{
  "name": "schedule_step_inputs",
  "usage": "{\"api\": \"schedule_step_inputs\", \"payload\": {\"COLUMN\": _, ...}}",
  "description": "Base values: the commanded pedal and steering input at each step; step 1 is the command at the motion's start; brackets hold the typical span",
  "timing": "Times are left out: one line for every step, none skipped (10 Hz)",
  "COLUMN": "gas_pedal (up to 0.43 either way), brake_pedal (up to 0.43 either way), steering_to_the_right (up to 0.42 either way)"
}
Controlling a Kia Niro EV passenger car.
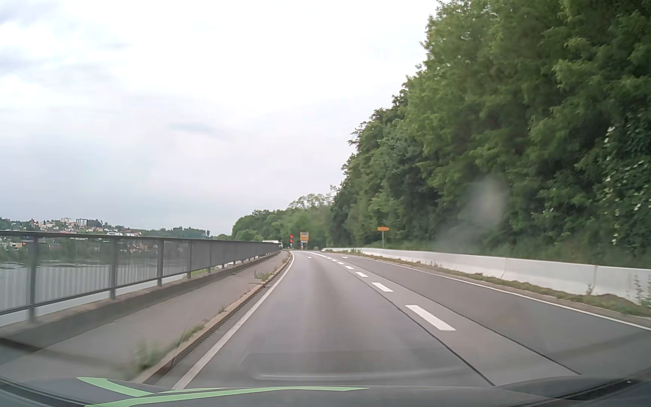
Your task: Follow the waypoints while adhering to traffic rules and regulations
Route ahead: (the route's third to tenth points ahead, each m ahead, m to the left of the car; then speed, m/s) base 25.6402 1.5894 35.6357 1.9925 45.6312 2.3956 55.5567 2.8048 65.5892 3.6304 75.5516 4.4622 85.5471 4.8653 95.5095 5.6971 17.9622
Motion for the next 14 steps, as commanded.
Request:
{"api": "schedule_step_inputs", "payload": {"gas_pedal": 0.0, "brake_pedal": 0.0, "steering_to_the_right": -0.005}}
{"api": "schedule_step_inputs", "payload": {"gas_pedal": 0.0, "brake_pedal": 0.0, "steering_to_the_right": -0.006}}
{"api": "schedule_step_inputs", "payload": {"gas_pedal": 0.0, "brake_pedal": 0.0, "steering_to_the_right": -0.006}}
{"api": "schedule_step_inputs", "payload": {"gas_pedal": 0.0, "brake_pedal": 0.0, "steering_to_the_right": -0.006}}
{"api": "schedule_step_inputs", "payload": {"gas_pedal": 0.0, "brake_pedal": 0.006, "steering_to_the_right": -0.006}}
{"api": "schedule_step_inputs", "payload": {"gas_pedal": 0.0, "brake_pedal": 0.043, "steering_to_the_right": -0.006}}
{"api": "schedule_step_inputs", "payload": {"gas_pedal": 0.0, "brake_pedal": 0.073, "steering_to_the_right": -0.006}}
{"api": "schedule_step_inputs", "payload": {"gas_pedal": 0.0, "brake_pedal": 0.091, "steering_to_the_right": -0.006}}
{"api": "schedule_step_inputs", "payload": {"gas_pedal": 0.0, "brake_pedal": 0.098, "steering_to_the_right": -0.005}}
{"api": "schedule_step_inputs", "payload": {"gas_pedal": 0.0, "brake_pedal": 0.11, "steering_to_the_right": -0.005}}
{"api": "schedule_step_inputs", "payload": {"gas_pedal": 0.0, "brake_pedal": 0.122, "steering_to_the_right": -0.005}}
{"api": "schedule_step_inputs", "payload": {"gas_pedal": 0.0, "brake_pedal": 0.122, "steering_to_the_right": -0.005}}
{"api": "schedule_step_inputs", "payload": {"gas_pedal": 0.0, "brake_pedal": 0.134, "steering_to_the_right": -0.005}}
{"api": "schedule_step_inputs", "payload": {"gas_pedal": 0.0, "brake_pedal": 0.134, "steering_to_the_right": -0.005}}
